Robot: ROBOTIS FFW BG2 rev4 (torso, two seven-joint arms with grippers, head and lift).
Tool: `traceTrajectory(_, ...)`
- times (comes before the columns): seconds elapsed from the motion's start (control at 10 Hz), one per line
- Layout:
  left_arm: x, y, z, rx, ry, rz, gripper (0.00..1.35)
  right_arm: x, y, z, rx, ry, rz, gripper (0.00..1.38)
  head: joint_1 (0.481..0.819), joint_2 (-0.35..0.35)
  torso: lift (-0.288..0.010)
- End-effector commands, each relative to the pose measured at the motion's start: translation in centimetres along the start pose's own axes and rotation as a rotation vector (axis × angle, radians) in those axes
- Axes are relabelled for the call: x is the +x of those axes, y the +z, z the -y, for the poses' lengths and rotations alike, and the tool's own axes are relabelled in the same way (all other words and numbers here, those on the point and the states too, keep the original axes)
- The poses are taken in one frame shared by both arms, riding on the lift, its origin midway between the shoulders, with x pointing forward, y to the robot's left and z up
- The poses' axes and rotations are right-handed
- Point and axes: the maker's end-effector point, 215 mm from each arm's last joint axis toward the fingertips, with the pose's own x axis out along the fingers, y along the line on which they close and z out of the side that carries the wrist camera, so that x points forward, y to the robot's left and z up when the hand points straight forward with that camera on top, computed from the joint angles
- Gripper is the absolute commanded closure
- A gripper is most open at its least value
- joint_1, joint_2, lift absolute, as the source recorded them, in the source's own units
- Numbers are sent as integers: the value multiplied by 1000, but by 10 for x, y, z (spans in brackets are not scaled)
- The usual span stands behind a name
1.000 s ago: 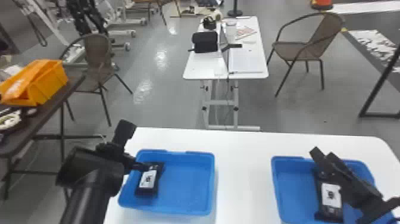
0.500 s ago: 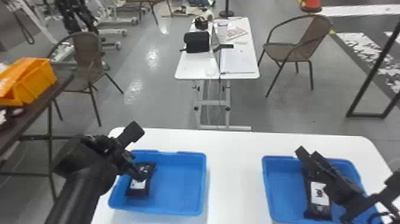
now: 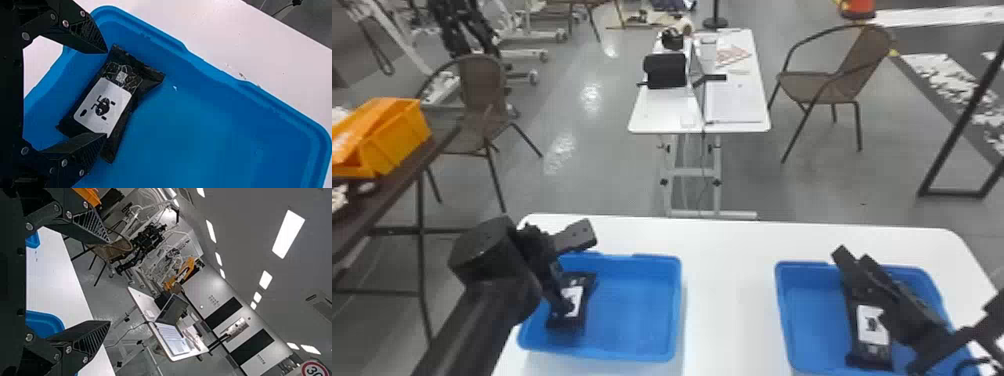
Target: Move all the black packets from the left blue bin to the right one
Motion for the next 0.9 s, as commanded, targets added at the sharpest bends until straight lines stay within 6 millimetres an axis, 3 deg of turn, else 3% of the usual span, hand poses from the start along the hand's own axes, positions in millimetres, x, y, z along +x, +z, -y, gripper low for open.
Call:
traceTrajectory(0.0, 14, -9, 15, -11, -36, -15, 303, 0, -2, 0, 3, 0, -3, 326, 695, 110, 0)
traceTrajectory(0.2, 24, -15, 26, -3, -43, -29, 279, 0, -3, -1, 9, 2, -2, 326, 695, 115, 0)
traceTrajectory(0.5, 33, -3, 17, 26, 53, -27, 285, 0, -3, -2, 16, 10, 0, 326, 695, 116, 0)
traceTrajectory(0.8, 55, -4, 44, 59, 16, -70, 490, 1, -6, -5, 24, 25, -8, 326, 695, 104, 0)
